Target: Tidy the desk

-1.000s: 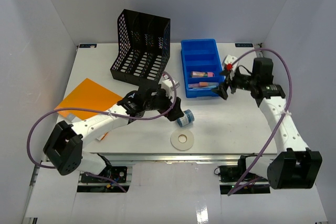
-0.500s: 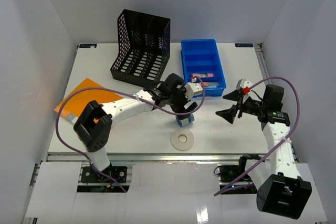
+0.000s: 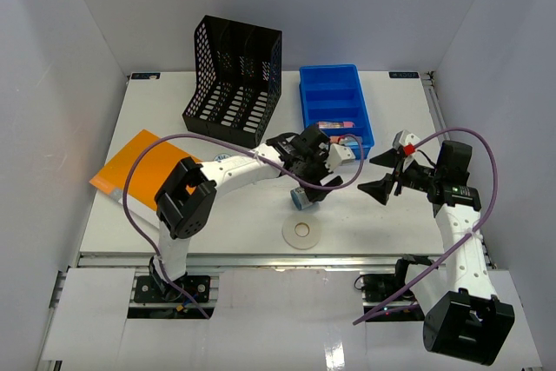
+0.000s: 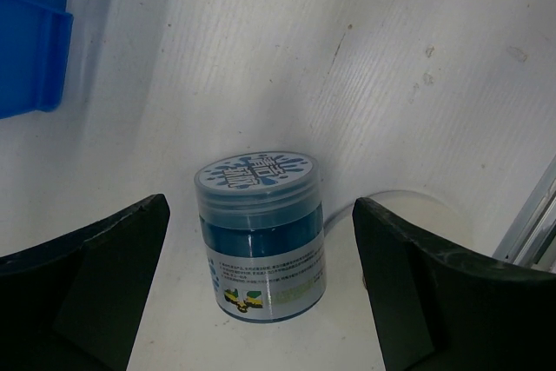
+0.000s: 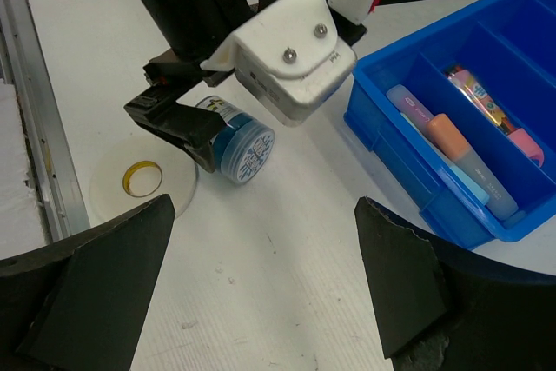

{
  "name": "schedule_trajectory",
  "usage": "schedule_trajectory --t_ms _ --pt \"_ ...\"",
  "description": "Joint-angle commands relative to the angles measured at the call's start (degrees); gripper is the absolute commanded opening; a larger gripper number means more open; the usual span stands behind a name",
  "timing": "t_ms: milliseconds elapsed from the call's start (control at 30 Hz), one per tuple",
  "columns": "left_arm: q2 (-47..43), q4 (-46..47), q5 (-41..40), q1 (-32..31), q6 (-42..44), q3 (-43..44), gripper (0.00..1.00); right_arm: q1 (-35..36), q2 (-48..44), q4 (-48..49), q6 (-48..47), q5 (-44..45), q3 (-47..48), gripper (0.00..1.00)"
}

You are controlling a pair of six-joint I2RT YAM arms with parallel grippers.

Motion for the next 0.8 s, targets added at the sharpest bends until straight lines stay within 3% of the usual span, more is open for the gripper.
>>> schedule_trajectory --t_ms 0,333,500,767 --pt "0.6 -5.2 -4.4 -0.8 -1.0 2.6 0.98 -0.3 -0.6 0.9 0.9 -1.4 0.2 0.91" --pt "4.0 -8.8 -10.0 -2.1 -2.9 2.9 0.94 -0.3 -1.0 0.9 1.3 -2.0 0.1 0.91" --pt "4.7 -7.7 -10.7 -2.1 -3.8 2.3 0.81 -0.3 -0.9 0.9 1.3 -1.8 0.1 0.91" --pt "2.8 -5.4 -14.6 -2.2 -4.1 3.3 0.43 -0.7 -0.9 0.9 1.7 -1.9 0.1 0.91"
